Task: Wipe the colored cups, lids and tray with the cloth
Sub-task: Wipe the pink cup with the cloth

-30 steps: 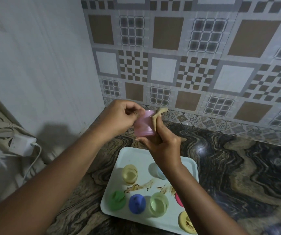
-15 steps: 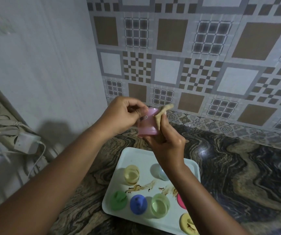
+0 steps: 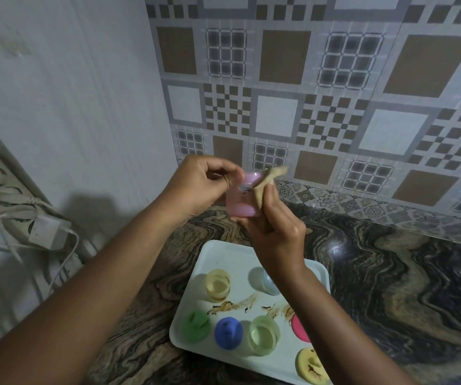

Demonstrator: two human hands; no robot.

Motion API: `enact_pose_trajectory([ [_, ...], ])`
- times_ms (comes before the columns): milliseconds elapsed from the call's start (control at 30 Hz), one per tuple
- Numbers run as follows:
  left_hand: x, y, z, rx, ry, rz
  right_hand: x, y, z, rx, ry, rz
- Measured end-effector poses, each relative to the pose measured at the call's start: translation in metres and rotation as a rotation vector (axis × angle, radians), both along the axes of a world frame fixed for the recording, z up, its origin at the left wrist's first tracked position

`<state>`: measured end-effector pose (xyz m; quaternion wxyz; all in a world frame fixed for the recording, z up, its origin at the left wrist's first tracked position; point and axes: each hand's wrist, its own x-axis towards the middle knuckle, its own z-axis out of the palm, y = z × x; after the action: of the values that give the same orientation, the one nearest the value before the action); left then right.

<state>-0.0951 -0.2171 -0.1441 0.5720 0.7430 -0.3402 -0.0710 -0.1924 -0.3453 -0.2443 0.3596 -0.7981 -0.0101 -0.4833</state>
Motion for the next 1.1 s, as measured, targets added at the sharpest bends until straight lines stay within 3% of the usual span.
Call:
enact_pose_trajectory([
  [133, -0.007, -0.001, 0.000, 0.038, -0.093, 0.003, -0.003, 0.001, 0.004, -0.008, 0.011, 0.044],
  [267, -0.007, 0.006, 0.000, -0.028, -0.013, 0.030, -0.010, -0.001, 0.012, 0.265, 0.068, 0.176],
  [433, -0.004, 0.009, 0.000, -0.094, 0.104, 0.006, -0.013, -0.006, 0.018, 0.290, 0.167, 0.338],
  [600, -0.002, 0.011, -0.009, -0.087, 0.207, -0.060, -0.011, -0.007, 0.012, 0.274, 0.163, 0.250],
  [767, -0.004, 0.011, -0.007, -0.127, 0.272, -0.056, -0.005, -0.011, 0.004, 0.011, 0.193, 0.065],
  [1000, 0.000, 0.015, -0.007, -0.059, 0.221, -0.079, -0.008, -0.005, 0.002, 0.196, 0.180, 0.091],
  [1100, 0.001, 0.017, -0.010, -0.051, 0.193, -0.076, -0.007, -0.006, 0.001, 0.184, 0.164, 0.100],
])
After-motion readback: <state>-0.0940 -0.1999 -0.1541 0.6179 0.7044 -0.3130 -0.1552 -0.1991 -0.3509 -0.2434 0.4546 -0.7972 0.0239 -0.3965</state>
